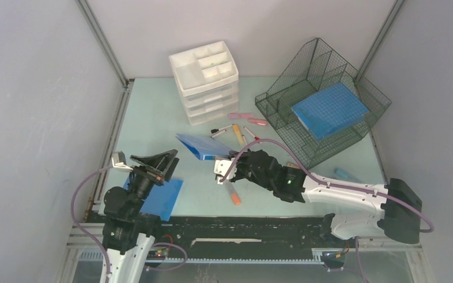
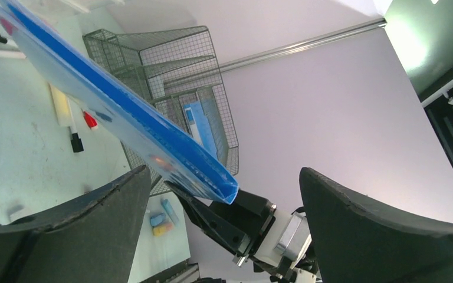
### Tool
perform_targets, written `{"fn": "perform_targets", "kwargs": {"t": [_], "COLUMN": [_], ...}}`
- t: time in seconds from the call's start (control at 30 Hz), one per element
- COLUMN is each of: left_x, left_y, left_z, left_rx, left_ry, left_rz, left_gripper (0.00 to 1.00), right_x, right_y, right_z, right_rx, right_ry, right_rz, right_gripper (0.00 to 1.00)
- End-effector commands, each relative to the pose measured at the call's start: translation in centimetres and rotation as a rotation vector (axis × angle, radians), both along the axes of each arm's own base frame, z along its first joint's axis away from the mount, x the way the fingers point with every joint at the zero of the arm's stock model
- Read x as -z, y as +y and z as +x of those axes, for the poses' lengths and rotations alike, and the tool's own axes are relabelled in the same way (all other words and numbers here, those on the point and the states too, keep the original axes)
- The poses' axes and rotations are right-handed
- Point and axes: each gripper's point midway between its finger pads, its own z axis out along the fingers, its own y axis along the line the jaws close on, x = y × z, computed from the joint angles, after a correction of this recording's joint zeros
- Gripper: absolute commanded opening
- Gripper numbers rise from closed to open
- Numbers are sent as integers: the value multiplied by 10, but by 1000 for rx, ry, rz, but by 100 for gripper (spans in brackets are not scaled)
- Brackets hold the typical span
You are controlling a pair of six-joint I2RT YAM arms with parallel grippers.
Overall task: Organize the desk
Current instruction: Place the folder in the storage box.
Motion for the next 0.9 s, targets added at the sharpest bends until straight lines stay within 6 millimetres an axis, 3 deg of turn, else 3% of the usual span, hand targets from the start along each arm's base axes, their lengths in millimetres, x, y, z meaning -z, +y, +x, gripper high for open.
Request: {"fn": "perform_targets", "kwargs": {"t": [0.0, 0.33, 0.53, 0.6, 0.73, 0.87], "left_x": [14, 21, 47, 55, 56, 57], "left_y": [-10, -32, -42, -40, -41, -44], "left_z": [-2, 20, 41, 49, 56, 57], "left_rx": [66, 155, 128, 97, 92, 105], "left_ry": [46, 154, 289, 321, 323, 322], "left_rz": [-37, -103, -122, -115, -105, -82], "left_gripper": [100, 100, 98, 91, 61, 44], "right_x": [-33, -37, -41, -41, -40, -36], "right_y": [0, 4, 7, 8, 10, 13], "right_z": [1, -5, -9, -11, -17, -23], "right_rx": [-10, -25, -24, -27, -44, -73], "right_ry": [-18, -64, -107, -116, -126, -126], "right_rz": [73, 53, 40, 29, 15, -5], "right_gripper": [0, 0, 0, 0, 0, 0]}}
